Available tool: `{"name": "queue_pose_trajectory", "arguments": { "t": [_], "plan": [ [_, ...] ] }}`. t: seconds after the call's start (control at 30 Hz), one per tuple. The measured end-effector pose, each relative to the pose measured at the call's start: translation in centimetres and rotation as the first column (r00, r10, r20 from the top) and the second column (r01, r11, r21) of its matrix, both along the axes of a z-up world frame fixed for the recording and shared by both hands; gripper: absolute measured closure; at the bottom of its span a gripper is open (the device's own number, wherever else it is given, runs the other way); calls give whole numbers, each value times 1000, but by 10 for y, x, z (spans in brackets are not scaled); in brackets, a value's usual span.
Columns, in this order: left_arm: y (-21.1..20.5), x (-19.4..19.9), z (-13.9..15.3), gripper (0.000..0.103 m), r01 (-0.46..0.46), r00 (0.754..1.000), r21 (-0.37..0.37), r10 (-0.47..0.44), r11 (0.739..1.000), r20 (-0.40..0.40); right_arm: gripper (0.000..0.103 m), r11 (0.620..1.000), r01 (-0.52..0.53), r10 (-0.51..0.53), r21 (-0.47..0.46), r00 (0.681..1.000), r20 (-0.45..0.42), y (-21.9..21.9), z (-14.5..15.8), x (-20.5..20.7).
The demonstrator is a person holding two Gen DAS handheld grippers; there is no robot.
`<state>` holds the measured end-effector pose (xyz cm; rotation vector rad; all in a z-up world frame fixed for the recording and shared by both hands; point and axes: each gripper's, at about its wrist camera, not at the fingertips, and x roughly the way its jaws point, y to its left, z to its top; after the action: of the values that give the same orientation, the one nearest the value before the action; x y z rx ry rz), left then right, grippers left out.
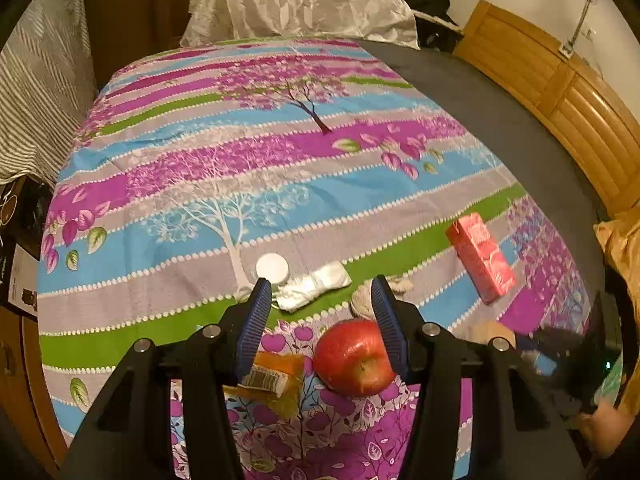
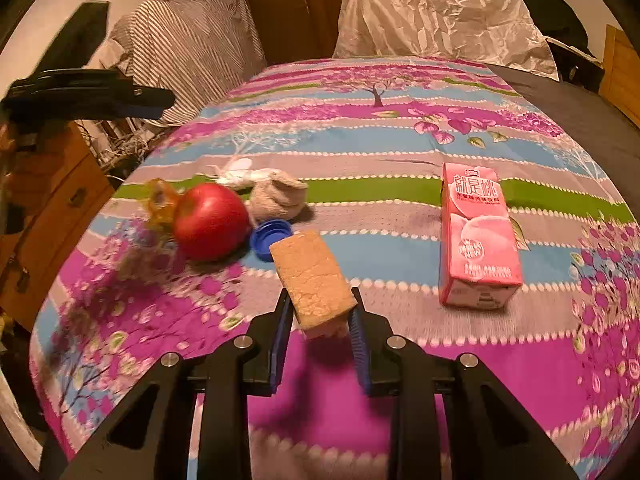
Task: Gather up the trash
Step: 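Grasp the beige sponge block with the right gripper, then lower the left gripper onto the white cloth and grasp it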
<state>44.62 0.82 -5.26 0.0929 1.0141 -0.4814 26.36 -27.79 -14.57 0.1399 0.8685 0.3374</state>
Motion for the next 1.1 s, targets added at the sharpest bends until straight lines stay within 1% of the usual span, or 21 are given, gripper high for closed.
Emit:
{"name": "queue_pose_trajectory", "arguments": {
  "t": [0.13, 0.4, 0.5, 0.57, 0.6, 0.63, 0.67, 0.7, 0.77, 0.83, 0.9, 0.97, 1.03, 1.1],
  "plan": [
    [6, 5, 12, 53, -28, 999, -17, 29, 999, 16, 74, 999, -6, 6, 34, 1000, 1, -1, 9, -17],
    [14, 12, 18, 53, -36, 999, -11, 36, 999, 28, 74, 997, -21, 22, 81, 1000, -20, -3, 19, -46],
    [15, 16, 18, 53, -1, 999, 10, 0, 1000, 34, 74, 995, -24, 28, 96, 999, -34, -4, 18, -55],
    [11, 20, 15, 53, 62, 998, 38, -63, 997, 26, 74, 995, -27, 32, 101, 999, -43, -5, 18, -60],
    [6, 22, 11, 53, 115, 993, 61, -116, 992, 17, 74, 994, -29, 35, 105, 998, -49, -5, 18, -63],
    [1, 25, 7, 53, 175, 984, 84, -176, 981, 2, 74, 993, -30, 37, 110, 998, -55, -5, 17, -67],
    [-4, 26, 3, 53, 214, 977, 104, -214, 971, -11, 74, 993, -31, 38, 115, 997, -60, -5, 17, -70],
    [-11, 28, -4, 53, 265, 964, 134, -264, 955, -29, 74, 992, -30, 38, 121, 997, -67, -6, 16, -73],
    [-23, 30, -17, 53, 344, 939, 168, -338, 924, -65, 74, 990, -23, 35, 136, 996, -83, -6, 12, -78],
    [-39, 34, -35, 53, 421, 906, 180, -406, 889, -117, 74, 987, -11, 29, 163, 994, -108, -7, 5, -81],
    [-53, 34, -53, 53, 491, 870, 204, -465, 847, -167, 74, 984, -4, 26, 176, 992, -127, -7, -1, -81],
    [-64, 37, -74, 53, 553, 831, 236, -509, 799, -224, 74, 983, 2, 24, 185, 990, -142, -6, -6, -81],
    [-69, 44, -88, 53, 576, 813, 244, -518, 780, -265, 74, 982, 6, 23, 190, 989, -147, -6, -9, -81],
    [-72, 54, -94, 55, 581, 808, 237, -516, 779, -285, 74, 979, 12, 19, 201, 988, -151, -8, -11, -79]
  ]
}}
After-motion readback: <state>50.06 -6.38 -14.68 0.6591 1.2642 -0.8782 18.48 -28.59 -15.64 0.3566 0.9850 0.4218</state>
